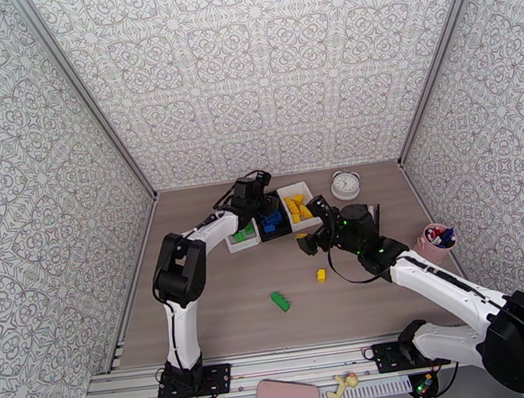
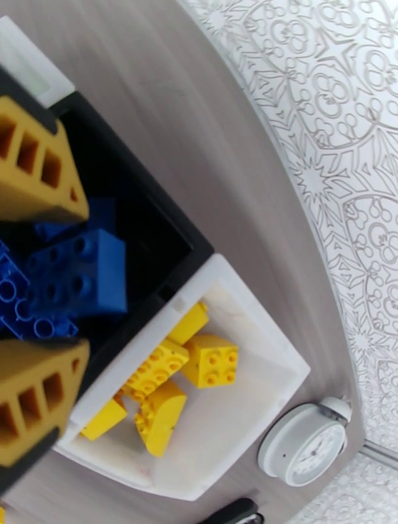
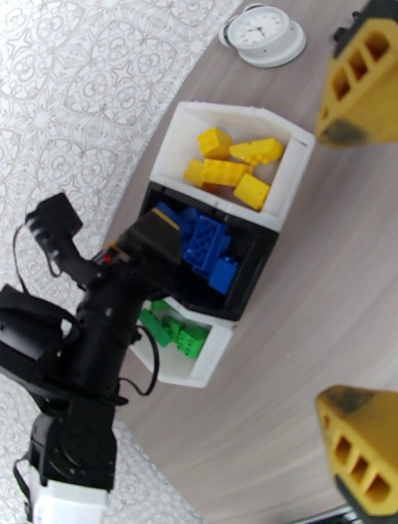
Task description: Sort the legos into containers by color
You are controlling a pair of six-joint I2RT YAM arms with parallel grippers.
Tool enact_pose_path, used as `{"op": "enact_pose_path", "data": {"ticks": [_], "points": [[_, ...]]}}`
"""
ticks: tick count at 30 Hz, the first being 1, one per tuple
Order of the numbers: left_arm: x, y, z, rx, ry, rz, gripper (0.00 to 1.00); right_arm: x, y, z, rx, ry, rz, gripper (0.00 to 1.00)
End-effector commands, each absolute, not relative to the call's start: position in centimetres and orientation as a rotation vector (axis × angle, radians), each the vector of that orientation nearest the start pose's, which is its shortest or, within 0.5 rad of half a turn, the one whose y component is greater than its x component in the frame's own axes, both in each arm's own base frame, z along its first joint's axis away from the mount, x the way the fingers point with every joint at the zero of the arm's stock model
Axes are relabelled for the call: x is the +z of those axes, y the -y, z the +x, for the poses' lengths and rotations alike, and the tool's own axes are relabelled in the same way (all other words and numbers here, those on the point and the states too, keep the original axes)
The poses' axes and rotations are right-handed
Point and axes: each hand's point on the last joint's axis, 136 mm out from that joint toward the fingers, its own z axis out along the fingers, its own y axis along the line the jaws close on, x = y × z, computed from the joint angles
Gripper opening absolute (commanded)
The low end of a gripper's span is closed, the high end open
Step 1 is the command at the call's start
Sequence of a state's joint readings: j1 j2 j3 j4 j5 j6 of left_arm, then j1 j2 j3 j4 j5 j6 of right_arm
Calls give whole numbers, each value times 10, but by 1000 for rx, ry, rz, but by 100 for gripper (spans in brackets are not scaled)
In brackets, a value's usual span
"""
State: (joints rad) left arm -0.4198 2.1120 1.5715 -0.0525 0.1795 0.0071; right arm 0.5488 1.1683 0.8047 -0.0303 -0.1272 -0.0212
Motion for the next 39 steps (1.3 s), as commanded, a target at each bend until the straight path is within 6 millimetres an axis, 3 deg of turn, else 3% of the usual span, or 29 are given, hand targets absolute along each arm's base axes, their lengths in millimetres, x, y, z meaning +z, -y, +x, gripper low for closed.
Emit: {"op": "enact_pose_path", "data": {"ticks": [1, 7, 11, 15, 23, 29, 33, 39], "points": [[164, 281, 533, -484, -2006, 603, 61, 230, -209, 323, 406, -1937, -584, 100], [200, 285, 504, -509, -1896, 679, 77, 208, -184, 327, 300, -2114, -420, 99], [220, 286, 469, -536, -1806, 730, 90, 182, -154, 325, 212, -2248, -129, 100], [224, 286, 426, -552, -1763, 810, 97, 149, -149, 307, 213, -2367, 2, 100], [218, 274, 336, -593, -1780, 967, 100, 98, -161, 271, 213, -2567, 33, 100], [208, 269, 275, -653, -1769, 1159, 100, 70, -182, 258, 218, -2664, 27, 100], [205, 267, 258, -666, -1752, 1215, 100, 57, -199, 258, 224, -2705, 17, 99], [203, 272, 253, -693, -1726, 1248, 100, 39, -204, 262, 192, -2741, 30, 88]]}}
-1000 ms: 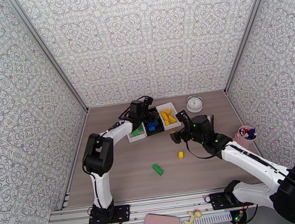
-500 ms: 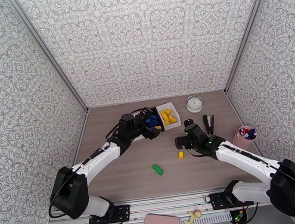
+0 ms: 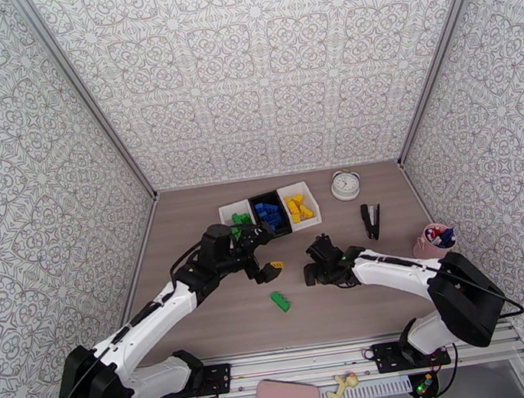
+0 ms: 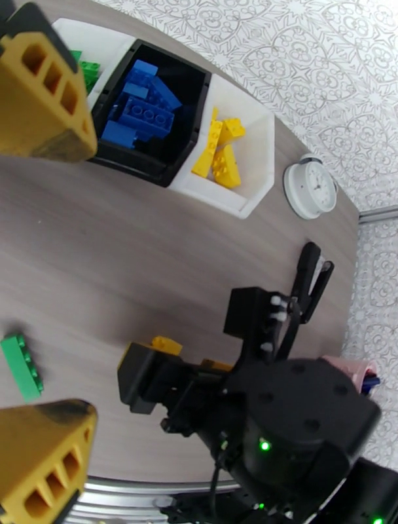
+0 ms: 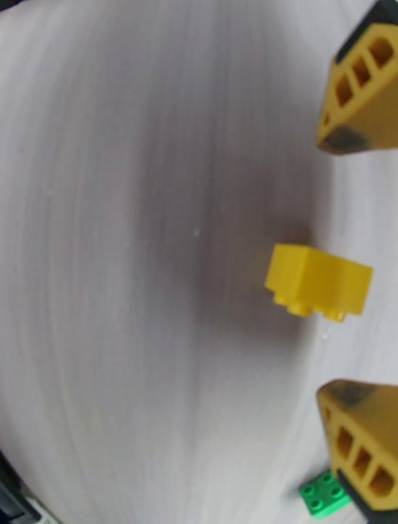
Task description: Sort the legos into containers by color
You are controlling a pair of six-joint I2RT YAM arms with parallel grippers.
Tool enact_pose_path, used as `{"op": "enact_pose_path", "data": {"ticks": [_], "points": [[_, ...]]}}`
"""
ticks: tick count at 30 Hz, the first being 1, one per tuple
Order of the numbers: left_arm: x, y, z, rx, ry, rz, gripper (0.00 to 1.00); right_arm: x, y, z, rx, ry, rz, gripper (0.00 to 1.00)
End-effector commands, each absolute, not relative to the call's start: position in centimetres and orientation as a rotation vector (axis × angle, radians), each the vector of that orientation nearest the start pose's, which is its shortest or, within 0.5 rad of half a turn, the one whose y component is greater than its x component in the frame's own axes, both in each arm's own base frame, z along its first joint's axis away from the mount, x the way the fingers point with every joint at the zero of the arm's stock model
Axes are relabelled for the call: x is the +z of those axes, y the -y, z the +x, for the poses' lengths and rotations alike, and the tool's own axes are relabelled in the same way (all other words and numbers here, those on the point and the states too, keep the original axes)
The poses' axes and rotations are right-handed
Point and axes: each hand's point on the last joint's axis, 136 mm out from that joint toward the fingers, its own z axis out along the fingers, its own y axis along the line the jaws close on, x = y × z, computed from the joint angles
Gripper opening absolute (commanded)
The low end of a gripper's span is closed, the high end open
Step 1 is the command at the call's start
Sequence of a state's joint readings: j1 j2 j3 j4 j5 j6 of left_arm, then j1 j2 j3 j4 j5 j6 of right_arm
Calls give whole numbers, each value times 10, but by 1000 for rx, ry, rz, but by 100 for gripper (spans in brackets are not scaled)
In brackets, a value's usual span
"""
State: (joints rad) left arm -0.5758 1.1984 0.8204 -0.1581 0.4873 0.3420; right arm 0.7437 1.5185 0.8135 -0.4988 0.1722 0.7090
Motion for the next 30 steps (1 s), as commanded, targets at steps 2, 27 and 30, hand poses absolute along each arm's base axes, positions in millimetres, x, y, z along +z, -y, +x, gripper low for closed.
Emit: {"op": "enact_pose_path", "data": {"ticks": [2, 27, 30], "points": [[202, 274, 251, -724, -1727, 1256, 100, 34, -203, 264, 156, -2751, 37, 82], [208, 267, 246, -746, -1730, 1187, 100, 62, -210, 295, 190, -2637, 2, 22], [208, 264, 244, -743, -1734, 1168, 100, 79, -209, 317, 199, -2573, 5, 22]]}}
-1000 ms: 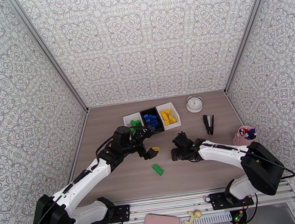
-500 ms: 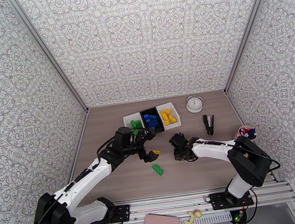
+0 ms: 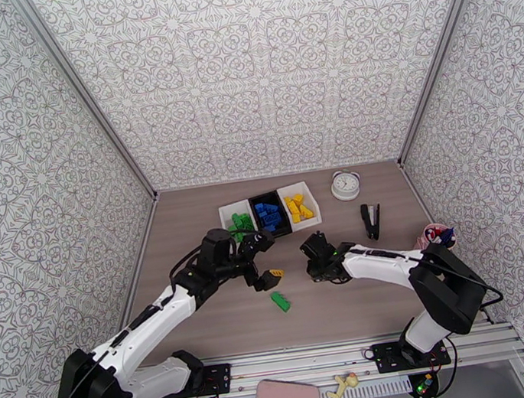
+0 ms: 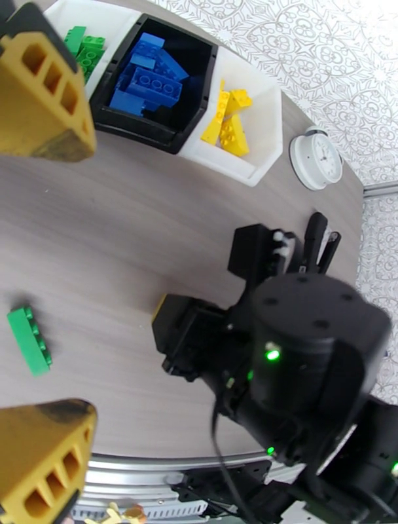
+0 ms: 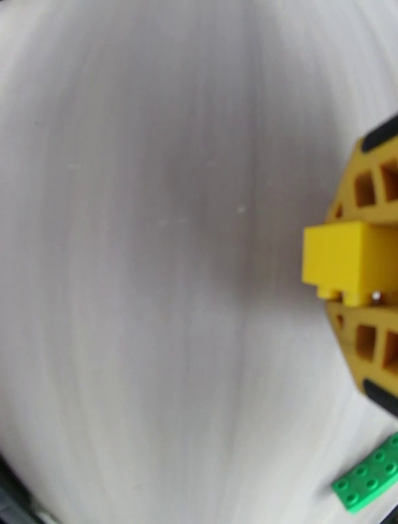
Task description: Sort the legos into containers by color
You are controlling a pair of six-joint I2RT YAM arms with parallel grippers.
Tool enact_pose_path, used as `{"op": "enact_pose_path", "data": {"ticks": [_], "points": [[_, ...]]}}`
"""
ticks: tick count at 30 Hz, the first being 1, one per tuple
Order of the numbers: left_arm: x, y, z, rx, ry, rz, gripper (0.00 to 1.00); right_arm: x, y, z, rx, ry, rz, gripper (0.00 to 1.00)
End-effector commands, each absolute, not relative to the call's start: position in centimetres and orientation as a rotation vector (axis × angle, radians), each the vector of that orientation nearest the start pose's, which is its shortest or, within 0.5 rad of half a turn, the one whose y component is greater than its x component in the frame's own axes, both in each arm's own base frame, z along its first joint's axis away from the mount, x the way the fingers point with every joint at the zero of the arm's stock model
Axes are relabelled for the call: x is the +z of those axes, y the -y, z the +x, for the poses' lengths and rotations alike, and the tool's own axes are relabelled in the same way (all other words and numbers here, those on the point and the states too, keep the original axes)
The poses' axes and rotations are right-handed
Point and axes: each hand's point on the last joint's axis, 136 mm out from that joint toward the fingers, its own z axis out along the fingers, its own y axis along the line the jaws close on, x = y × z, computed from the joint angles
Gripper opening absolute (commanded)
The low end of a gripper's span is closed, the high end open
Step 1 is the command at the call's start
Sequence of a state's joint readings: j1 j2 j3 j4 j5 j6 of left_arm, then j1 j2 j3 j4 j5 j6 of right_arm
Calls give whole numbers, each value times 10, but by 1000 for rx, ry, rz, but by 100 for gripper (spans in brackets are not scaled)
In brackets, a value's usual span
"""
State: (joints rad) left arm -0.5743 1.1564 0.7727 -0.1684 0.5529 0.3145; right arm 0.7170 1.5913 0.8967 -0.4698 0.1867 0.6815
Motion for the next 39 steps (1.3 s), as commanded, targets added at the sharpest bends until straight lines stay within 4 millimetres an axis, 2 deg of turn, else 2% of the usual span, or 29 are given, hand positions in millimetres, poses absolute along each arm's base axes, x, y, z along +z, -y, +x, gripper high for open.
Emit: {"op": "enact_pose_path", "data": {"ticks": [1, 10, 13, 19, 25, 27, 29, 34, 39], "points": [[208, 263, 242, -746, -1736, 1163, 100, 84, -209, 325, 201, -2554, 0, 22], [204, 257, 239, -732, -1780, 1099, 100, 147, -215, 411, 235, -2336, -44, 22], [202, 257, 237, -730, -1789, 1089, 100, 160, -215, 439, 237, -2287, -37, 22], [198, 260, 233, -724, -1800, 1091, 100, 155, -213, 487, 253, -2255, -7, 23], [197, 261, 231, -712, -1811, 1091, 100, 126, -225, 525, 267, -2283, -63, 25], [197, 261, 231, -709, -1812, 1089, 100, 120, -228, 532, 256, -2291, -84, 26], [196, 261, 231, -702, -1821, 1086, 100, 122, -230, 535, 255, -2293, -102, 29], [187, 255, 235, -632, -1893, 1030, 100, 149, -231, 527, 289, -2233, -150, 60], [175, 246, 237, -521, -2033, 910, 100, 166, -226, 511, 311, -2186, -167, 74]]}}
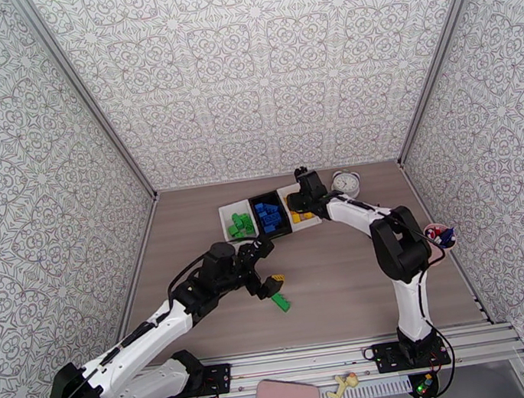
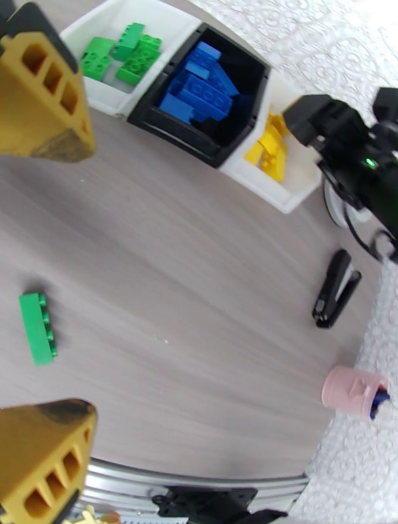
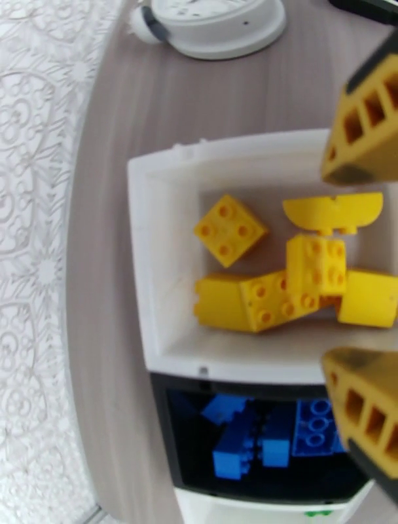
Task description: Sort the legos into containers by color
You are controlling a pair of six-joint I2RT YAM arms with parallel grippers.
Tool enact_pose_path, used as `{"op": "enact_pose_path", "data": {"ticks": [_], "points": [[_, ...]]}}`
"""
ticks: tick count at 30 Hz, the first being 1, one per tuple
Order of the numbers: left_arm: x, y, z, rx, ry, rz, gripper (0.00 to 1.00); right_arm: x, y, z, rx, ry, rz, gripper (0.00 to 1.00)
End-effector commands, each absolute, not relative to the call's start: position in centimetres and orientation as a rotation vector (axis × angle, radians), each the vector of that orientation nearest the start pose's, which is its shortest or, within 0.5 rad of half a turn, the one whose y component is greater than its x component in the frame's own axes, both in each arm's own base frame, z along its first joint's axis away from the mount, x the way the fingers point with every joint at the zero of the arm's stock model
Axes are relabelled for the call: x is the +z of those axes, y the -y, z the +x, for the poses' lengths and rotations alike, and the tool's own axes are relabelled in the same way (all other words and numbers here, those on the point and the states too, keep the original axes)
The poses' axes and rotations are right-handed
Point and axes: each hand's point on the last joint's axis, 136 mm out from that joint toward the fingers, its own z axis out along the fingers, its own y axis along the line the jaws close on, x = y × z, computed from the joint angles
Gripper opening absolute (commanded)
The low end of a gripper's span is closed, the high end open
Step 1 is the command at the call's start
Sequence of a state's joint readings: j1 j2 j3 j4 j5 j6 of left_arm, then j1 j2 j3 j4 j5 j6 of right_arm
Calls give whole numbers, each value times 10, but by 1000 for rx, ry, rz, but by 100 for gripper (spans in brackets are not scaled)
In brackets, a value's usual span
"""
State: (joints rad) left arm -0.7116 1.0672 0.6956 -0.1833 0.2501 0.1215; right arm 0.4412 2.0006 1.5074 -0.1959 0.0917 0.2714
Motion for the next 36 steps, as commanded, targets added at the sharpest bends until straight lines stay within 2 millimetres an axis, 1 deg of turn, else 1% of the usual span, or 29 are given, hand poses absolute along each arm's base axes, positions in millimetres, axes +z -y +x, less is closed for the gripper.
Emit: {"op": "enact_pose_path", "data": {"ticks": [1, 5, 9, 11, 13, 18, 23, 29, 32, 36], "points": [[172, 245, 235, -500, -2064, 891, 100, 170, -224, 507, 316, -2171, -170, 77], [154, 240, 218, -427, -2207, 845, 100, 179, -219, 489, 327, -2135, -222, 87], [132, 239, 198, -433, -2347, 824, 100, 180, -217, 474, 347, -2128, -263, 94], [122, 243, 188, -444, -2405, 873, 100, 183, -216, 466, 360, -2114, -279, 96], [113, 246, 183, -411, -2432, 938, 100, 184, -213, 462, 360, -2106, -280, 98], [99, 255, 179, -367, -2482, 1045, 100, 185, -214, 449, 391, -2124, -331, 100], [84, 267, 175, -372, -2514, 1121, 100, 185, -204, 443, 347, -2122, -321, 100], [71, 280, 182, -368, -2519, 1142, 100, 184, -198, 440, 326, -2125, -306, 100], [59, 279, 185, -336, -2526, 1172, 100, 181, -198, 440, 325, -2128, -301, 100], [47, 280, 189, -309, -2544, 1200, 100, 181, -199, 441, 333, -2129, -298, 99]]}}
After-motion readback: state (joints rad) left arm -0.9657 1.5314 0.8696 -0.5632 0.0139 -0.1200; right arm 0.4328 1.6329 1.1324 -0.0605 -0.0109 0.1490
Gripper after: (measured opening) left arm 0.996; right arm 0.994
